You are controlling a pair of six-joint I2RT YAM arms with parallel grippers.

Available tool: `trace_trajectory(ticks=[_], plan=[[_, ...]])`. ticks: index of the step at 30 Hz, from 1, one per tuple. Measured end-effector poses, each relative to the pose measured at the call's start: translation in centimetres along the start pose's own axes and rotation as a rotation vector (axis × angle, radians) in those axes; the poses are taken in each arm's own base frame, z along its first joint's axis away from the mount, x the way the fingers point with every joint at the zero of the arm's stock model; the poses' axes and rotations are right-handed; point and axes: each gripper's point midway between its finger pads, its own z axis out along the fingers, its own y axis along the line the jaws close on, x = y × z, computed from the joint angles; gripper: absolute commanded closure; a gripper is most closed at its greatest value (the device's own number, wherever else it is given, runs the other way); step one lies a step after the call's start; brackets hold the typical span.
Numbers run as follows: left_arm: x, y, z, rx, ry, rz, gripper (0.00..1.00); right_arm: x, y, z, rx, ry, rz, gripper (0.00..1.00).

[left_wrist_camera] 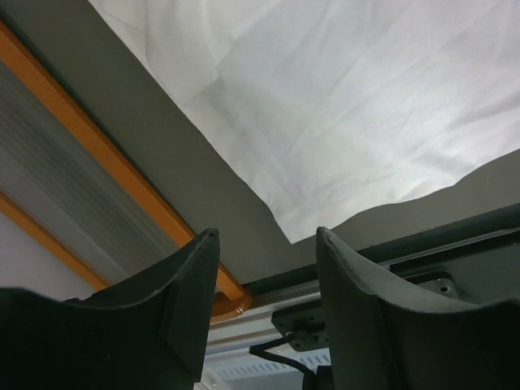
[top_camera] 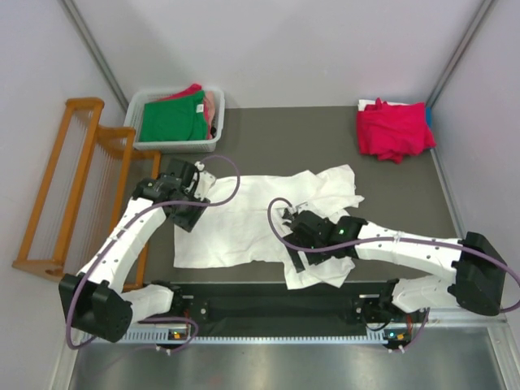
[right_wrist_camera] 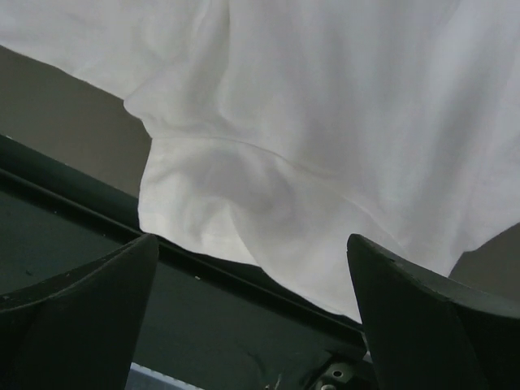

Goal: Fold and stack the t-shirts

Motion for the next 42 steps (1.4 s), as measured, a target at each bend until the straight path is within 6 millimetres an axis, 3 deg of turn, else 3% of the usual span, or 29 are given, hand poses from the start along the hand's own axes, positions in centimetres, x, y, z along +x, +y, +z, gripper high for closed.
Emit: trace_trajectory(ticks=[7, 13, 16, 24, 42], plan=[[3.6, 1.5, 1.3, -0.078, 0.069, 0.060, 0.46, 0.4, 0.2, 0.3, -0.006, 0.022, -0.025, 0.00], [2.4, 4.5, 0.8, -0.189, -0.111, -0.021, 0.46, 0.8, 0.3, 0.8, -0.001, 0.046, -0.030, 0.00], [2.8, 5.1, 1.4, -0.198, -0.145, -0.066, 0.47, 0.7, 0.5, 0.8, -0.005, 0.041, -0.024, 0.00], [5.3, 2.3, 5.2, -0.072, -0.097, -0.032, 0.51, -0.3, 1.5, 1.0, -0.034, 0.003, 0.037, 0.00], [9.5, 0.9, 8.5, -0.040, -0.021, 0.080, 0.58, -0.6, 3.1, 1.6, -0.074, 0.033, 0.074, 0.00]])
